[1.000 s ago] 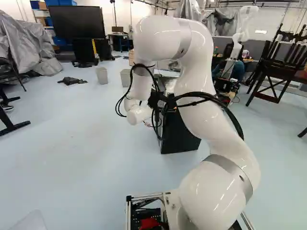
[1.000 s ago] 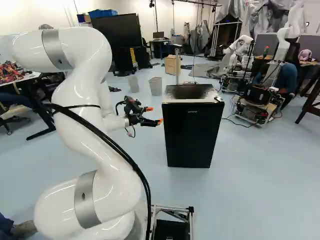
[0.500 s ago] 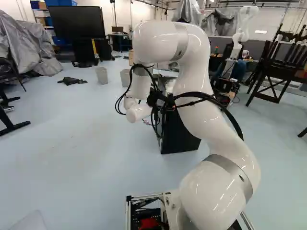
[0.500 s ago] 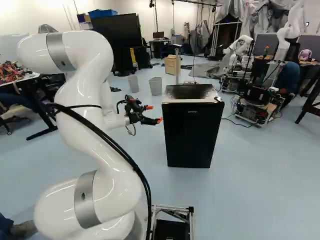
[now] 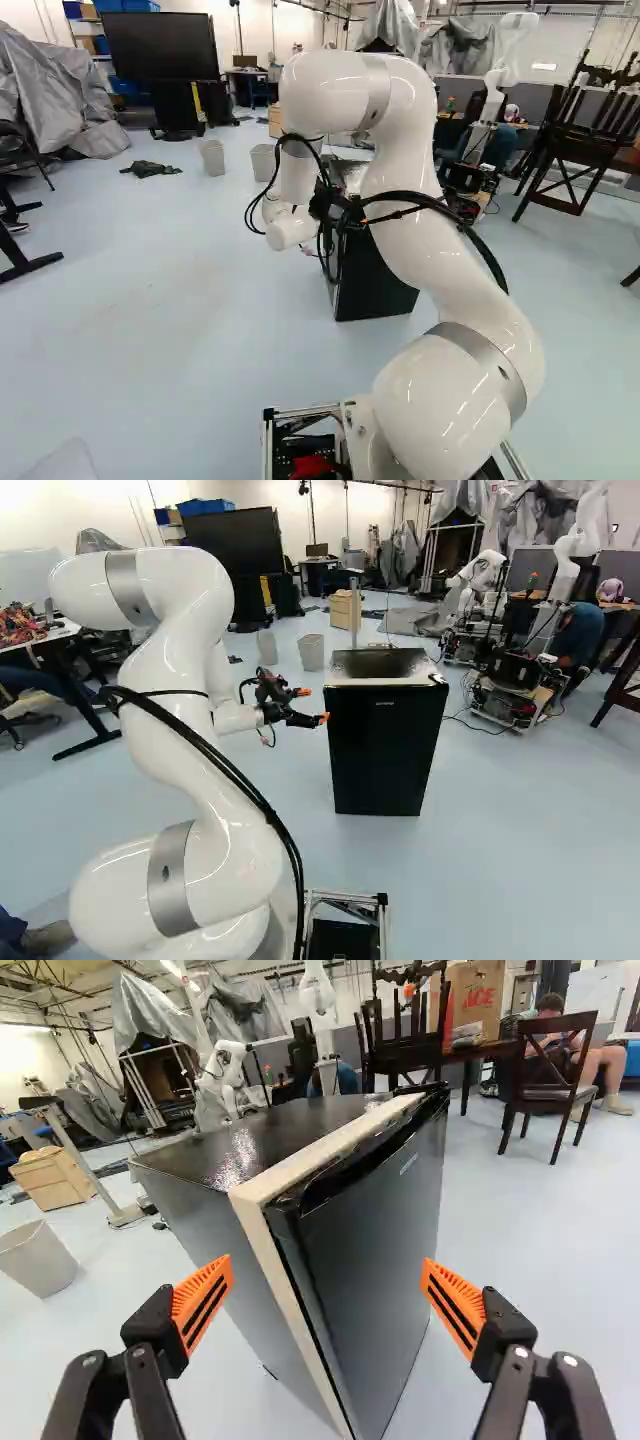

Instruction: Grab a drink from the fridge

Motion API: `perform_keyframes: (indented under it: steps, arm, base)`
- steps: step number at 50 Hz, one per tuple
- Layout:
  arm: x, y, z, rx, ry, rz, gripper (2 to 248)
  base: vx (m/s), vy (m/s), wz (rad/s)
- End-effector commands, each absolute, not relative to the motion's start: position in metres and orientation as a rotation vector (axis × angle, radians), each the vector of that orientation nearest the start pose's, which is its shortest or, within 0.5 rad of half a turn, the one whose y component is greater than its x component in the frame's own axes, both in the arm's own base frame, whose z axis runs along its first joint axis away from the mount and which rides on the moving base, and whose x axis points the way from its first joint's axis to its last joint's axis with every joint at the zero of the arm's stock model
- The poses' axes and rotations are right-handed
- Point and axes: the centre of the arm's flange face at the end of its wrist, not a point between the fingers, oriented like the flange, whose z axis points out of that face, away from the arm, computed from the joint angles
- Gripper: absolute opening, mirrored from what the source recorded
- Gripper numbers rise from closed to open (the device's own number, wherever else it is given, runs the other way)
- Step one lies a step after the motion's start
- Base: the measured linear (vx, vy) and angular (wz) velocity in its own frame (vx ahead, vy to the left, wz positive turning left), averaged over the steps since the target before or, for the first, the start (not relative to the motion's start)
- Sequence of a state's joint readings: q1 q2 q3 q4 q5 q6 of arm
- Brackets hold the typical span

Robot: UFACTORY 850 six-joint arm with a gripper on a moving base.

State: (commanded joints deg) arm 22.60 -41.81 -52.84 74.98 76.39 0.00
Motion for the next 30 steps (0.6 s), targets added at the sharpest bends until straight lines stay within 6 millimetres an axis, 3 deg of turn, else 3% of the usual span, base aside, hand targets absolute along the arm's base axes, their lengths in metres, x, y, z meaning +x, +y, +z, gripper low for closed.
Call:
perform_keyframes:
  steps: [30]
  arm:
    - [0.525,0.098,0.248,-2.394,1.512,-2.215,247]
  base:
    - [0.000,0.000,0.000]
